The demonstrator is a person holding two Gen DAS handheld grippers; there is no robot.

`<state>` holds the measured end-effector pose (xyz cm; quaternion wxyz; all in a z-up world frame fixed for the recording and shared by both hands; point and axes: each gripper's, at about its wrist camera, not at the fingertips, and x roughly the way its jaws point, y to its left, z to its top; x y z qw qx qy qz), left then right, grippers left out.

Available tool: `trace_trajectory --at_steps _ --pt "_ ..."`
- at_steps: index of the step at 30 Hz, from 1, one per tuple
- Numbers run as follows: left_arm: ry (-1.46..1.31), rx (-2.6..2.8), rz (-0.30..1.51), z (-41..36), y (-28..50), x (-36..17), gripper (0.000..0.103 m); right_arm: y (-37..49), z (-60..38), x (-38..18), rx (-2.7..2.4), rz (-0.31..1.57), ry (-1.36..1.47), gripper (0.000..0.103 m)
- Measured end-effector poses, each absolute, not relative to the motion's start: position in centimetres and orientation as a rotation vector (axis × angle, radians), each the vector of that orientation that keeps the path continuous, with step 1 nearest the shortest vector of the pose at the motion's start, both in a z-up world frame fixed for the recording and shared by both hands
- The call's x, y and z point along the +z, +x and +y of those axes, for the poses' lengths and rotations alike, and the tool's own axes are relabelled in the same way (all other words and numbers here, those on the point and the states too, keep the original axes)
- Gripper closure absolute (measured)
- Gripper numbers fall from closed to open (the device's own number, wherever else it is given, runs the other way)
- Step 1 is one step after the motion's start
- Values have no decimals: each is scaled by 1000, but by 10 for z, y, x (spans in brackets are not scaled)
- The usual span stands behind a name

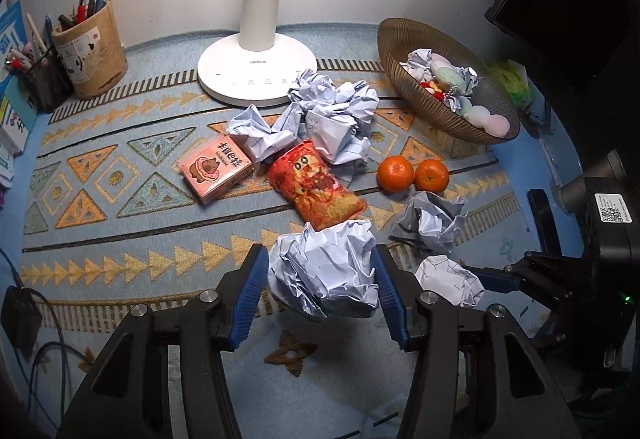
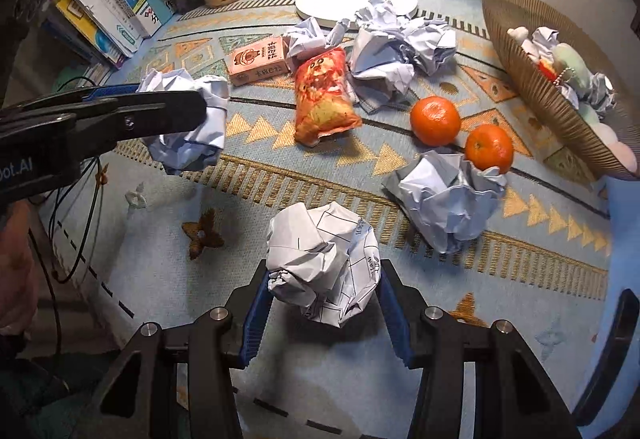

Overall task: Organize objects
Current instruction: 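Carry both paper balls over the bowl and open both tools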

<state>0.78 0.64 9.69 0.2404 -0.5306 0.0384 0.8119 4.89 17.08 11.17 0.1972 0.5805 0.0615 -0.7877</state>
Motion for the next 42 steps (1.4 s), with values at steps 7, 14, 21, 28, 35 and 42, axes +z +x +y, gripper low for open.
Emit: trace_trajectory --at_steps 7,14,21,28,35,42 --pt "-1438 2179 87 50 1 111 53 43 234 142 -2345 141 1595 53" --pt "-1365 2136 156 112 -3 131 53 31 340 177 -2517 -93 1565 53" --pt "-1274 2115 250 168 -19 152 53 17 399 189 -2536 -211 1547 51" --pt "-1246 2108 235 207 -55 163 53 -27 435 196 -2524 -338 1500 52" --pt "-1262 2109 245 231 -97 157 53 -83 455 196 -2483 -492 1472 52" --pt "-1293 2129 186 245 -145 147 50 -123 454 180 -2482 -521 1509 52"
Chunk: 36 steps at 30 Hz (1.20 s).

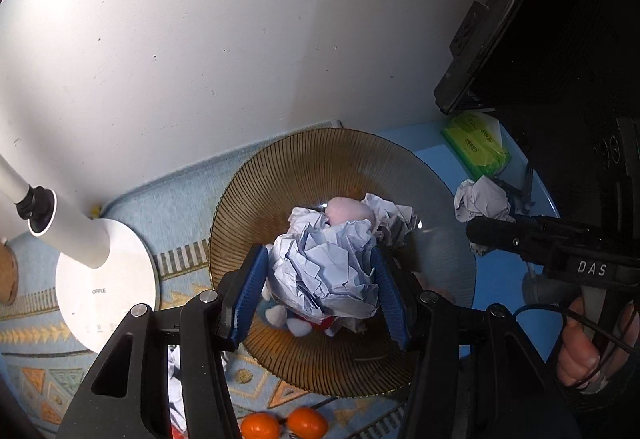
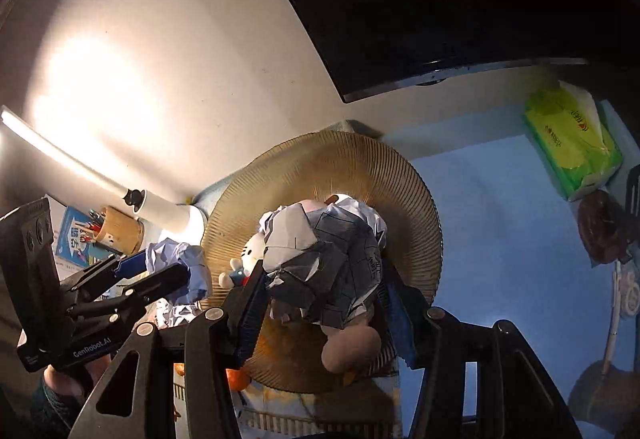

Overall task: Organize objects
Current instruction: 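Carry both paper balls over the bowl and open both tools, then withdraw both tools from the bowl back over the rug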

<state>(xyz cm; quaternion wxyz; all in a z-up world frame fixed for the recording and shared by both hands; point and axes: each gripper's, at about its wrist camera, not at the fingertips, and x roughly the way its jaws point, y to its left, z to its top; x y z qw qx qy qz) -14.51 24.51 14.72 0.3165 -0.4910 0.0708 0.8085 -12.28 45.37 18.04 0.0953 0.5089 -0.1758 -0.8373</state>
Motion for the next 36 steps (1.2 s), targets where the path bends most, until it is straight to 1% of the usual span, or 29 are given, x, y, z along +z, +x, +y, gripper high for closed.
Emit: trace_trajectory --at_steps 1,2,3,4,5,6,14,21,31,36 --pt "-1286 2133 181 248 -149 147 50 -127 453 178 -2477 -526 1516 51" --pt "-1282 2150 172 249 -153 146 44 -131 452 175 -2472 -529 1521 50" --pt "-1285 2163 159 250 -158 145 32 -133 451 173 -2474 -527 1524 46" --pt "-1297 2166 140 250 -162 144 25 -136 451 171 -2482 -519 1529 43" --pt "-1306 2162 114 248 -165 142 21 -138 451 169 -2494 -513 1537 31" --pt "-1322 2156 95 246 -166 140 21 -140 452 167 -2500 -514 1543 25" --pt "-1381 2144 51 212 -144 131 21 -121 470 155 -2487 -578 1587 24" --pt "-1428 2224 -62 146 -107 134 21 -89 467 149 -2434 -641 1604 24" --pt "-1440 2397 -233 38 -70 151 21 -50 403 156 -2324 -538 1572 24" --pt "-1524 2404 -422 -10 -57 130 21 -31 352 147 -2225 -448 1588 24"
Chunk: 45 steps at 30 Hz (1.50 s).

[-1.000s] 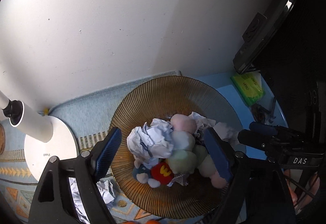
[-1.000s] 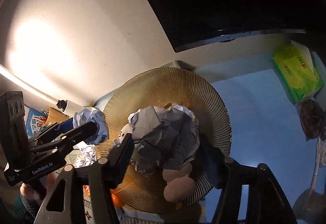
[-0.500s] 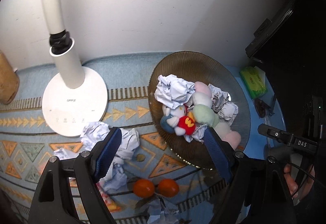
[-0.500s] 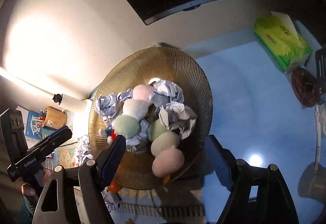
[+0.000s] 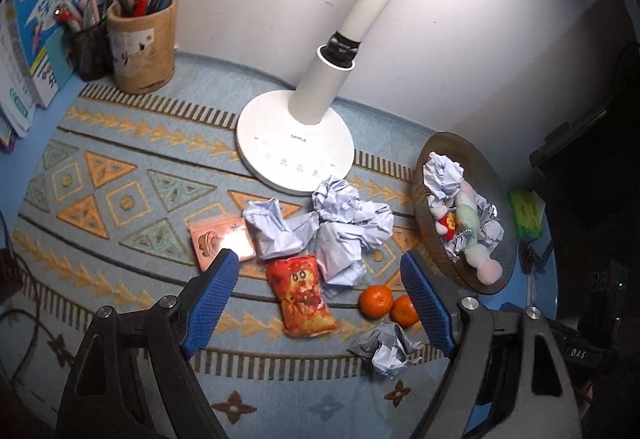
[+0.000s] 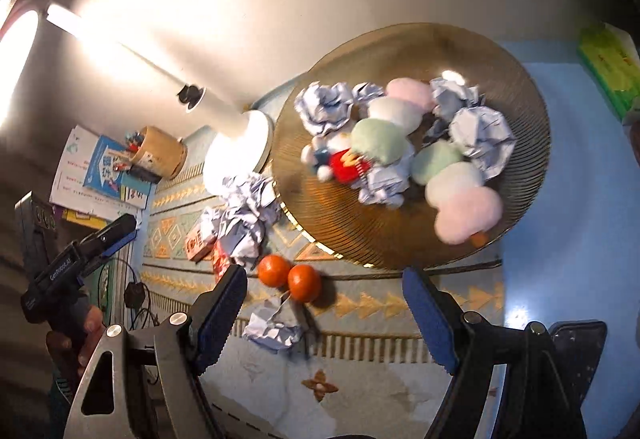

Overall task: Organize objects
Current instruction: 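Withdraw both tools from the bowl back over the rug, then grasp the pink capybara snack box with the left tool while the right tool grasps the orange snack bag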

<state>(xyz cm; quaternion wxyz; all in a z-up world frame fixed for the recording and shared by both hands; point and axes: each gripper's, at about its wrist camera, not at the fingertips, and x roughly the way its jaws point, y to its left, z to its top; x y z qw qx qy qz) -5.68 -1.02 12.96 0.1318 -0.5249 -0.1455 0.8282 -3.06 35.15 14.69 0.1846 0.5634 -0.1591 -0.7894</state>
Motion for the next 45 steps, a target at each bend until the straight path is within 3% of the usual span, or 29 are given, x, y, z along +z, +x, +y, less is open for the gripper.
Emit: trace_trajectory --at_steps 8,11,14,16,21,28,40,44,45 --pt "-1648 2376 -481 -41 -33 89 21 -5 288 120 -2099 -347 1661 24" --pt "-1648 2431 -343 -45 -34 86 21 1 264 116 -2075 -281 1674 24" --pt "-1647 2458 -8 -39 -43 75 21 3 240 115 -2045 -242 1672 24" --pt "-1657 2409 101 -40 -51 65 21 5 224 114 -2034 -207 1669 24" --pt "-1649 2313 88 -59 -76 57 21 0 185 113 -2052 -130 1659 24" --pt "-1601 2117 335 -45 -103 43 21 -20 151 91 -2085 -154 1740 24" --pt "-1524 1894 465 -15 -138 15 21 -46 129 61 -2153 -122 1861 24" --pt "-1454 1865 568 -5 -128 14 24 -51 120 54 -2187 -36 1878 33" --pt "-1438 1877 575 -5 -126 15 31 -54 120 52 -2198 -27 1888 33"
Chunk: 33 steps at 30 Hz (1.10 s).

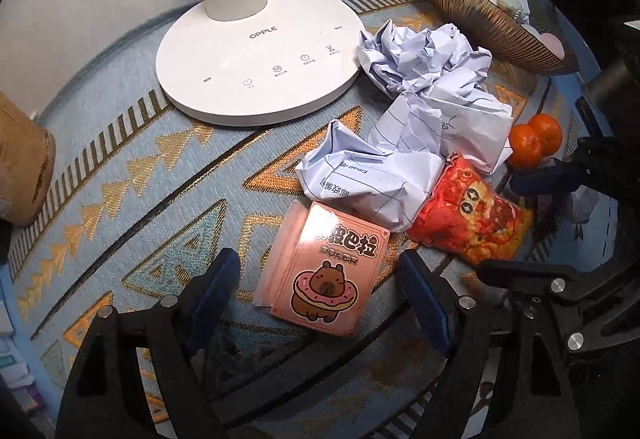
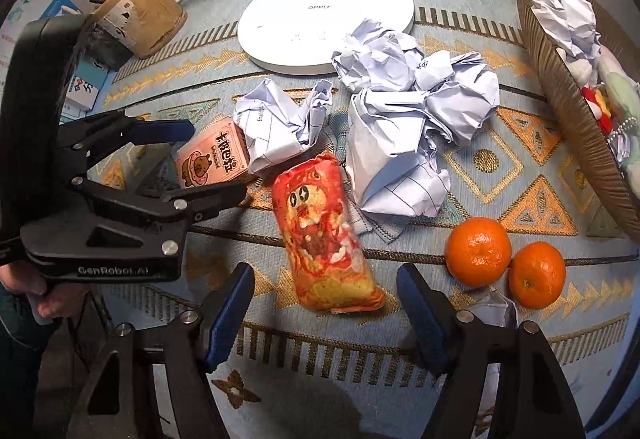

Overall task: Organize objects
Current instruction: 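Grasp the pink capybara snack box with the left tool while the right tool grasps the orange snack bag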

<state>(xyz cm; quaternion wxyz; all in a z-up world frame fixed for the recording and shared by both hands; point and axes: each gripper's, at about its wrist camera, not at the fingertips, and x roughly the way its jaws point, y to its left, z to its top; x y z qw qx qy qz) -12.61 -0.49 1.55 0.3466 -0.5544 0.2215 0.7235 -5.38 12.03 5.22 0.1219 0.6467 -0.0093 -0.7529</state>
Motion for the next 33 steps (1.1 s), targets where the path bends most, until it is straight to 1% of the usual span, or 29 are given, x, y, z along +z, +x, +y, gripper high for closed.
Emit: trace_trajectory --at_steps 1,2,3,4,5,6,8,10,12,14,17,20,21,23,25,28,30,33 --pt "-1425 1896 579 -5 -125 17 39 -56 121 50 -2203 -24 1894 33" --pt "-1417 1909 569 -7 -125 20 56 -58 122 48 -2203 -27 1900 34" --pt "-1425 1912 535 -8 -125 22 62 -60 123 46 -2201 -33 1909 40" --pt "-1436 1922 503 -11 -126 23 62 -61 123 43 -2194 -42 1919 43" --pt "-1437 1940 481 -13 -125 24 62 -61 124 41 -2182 -59 1924 51" --pt "-1444 1959 464 -16 -123 23 62 -62 124 39 -2171 -91 1918 55" --pt "-1470 1995 398 -23 -119 25 63 -60 125 39 -2177 -117 1908 57" --pt "-1511 2020 276 -35 -116 28 63 -59 132 39 -2158 -205 1907 61" --pt "-1546 2051 169 -47 -108 31 63 -56 142 40 -2122 -306 1899 68" --pt "-1567 2074 94 -59 -98 36 63 -50 145 45 -2114 -329 1872 71" --pt "-1580 2105 41 -72 -86 39 63 -35 140 54 -2091 -267 1834 76" --pt "-1605 2113 4 -68 -70 41 63 -15 124 55 -2047 -135 1832 78" --pt "-1610 2121 2 -68 -62 32 63 -8 121 53 -2026 -89 1834 79" --pt "-1619 2132 0 -70 -59 30 63 0 112 49 -2008 1 1835 79" --pt "-1621 2141 -9 -66 -56 30 62 3 115 48 -2024 29 1846 79" --pt "-1610 2159 -15 -71 -51 37 62 -6 133 48 -2058 -73 1900 70" --pt "-1597 2171 -20 -75 -48 44 62 -12 139 50 -2070 -155 1887 44" --pt "-1583 2196 -36 -80 -43 52 62 -17 128 52 -2069 -147 1872 29"
